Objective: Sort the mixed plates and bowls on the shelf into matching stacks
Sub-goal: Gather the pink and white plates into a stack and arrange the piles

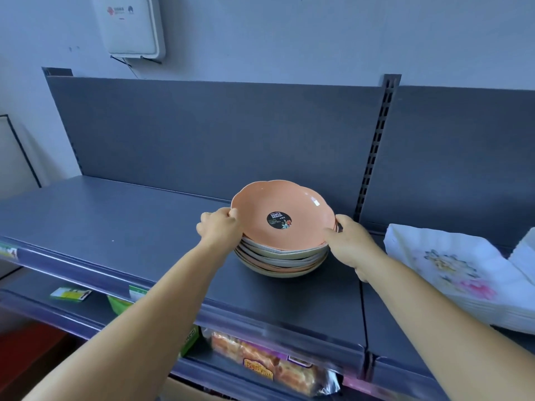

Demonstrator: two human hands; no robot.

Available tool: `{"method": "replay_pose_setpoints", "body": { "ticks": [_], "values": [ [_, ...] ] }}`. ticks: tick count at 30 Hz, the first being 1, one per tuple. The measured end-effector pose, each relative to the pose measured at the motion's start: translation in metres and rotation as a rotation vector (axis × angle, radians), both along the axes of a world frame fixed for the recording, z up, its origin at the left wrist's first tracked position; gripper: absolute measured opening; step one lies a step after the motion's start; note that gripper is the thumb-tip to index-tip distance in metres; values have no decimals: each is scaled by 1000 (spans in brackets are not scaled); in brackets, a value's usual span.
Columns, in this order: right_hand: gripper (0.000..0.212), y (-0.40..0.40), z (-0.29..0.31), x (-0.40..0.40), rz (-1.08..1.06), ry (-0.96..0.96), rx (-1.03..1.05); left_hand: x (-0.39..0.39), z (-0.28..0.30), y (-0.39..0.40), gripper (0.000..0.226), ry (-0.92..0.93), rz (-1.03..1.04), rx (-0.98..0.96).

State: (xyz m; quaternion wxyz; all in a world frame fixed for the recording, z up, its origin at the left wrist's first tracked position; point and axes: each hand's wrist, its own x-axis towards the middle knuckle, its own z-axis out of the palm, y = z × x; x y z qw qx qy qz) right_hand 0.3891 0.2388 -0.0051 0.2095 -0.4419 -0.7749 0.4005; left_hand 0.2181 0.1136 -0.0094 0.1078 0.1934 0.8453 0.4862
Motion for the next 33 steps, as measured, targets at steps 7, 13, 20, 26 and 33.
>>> {"method": "replay_pose_setpoints", "body": {
  "ticks": [7, 13, 20, 26, 33],
  "values": [
    [62, -8, -6, -3, 45, -19, 114, -11, 0, -2, 21, 101, -273, 128],
    [52, -9, -10, -7, 126, 38, 65, -12, 3, -3, 13, 157, -319, 12],
    [37, 5, -1, -8, 56, 201, -121, -23, 8, 1, 14, 94, -308, 35],
    [24, 11, 1, 1, 81, 198, -33, -24, 5, 8, 12, -33, -254, 15],
    [19, 16, 7, -5, 50, 168, 57, -34, 8, 16, 23, -24, -176, 0]
  ]
}}
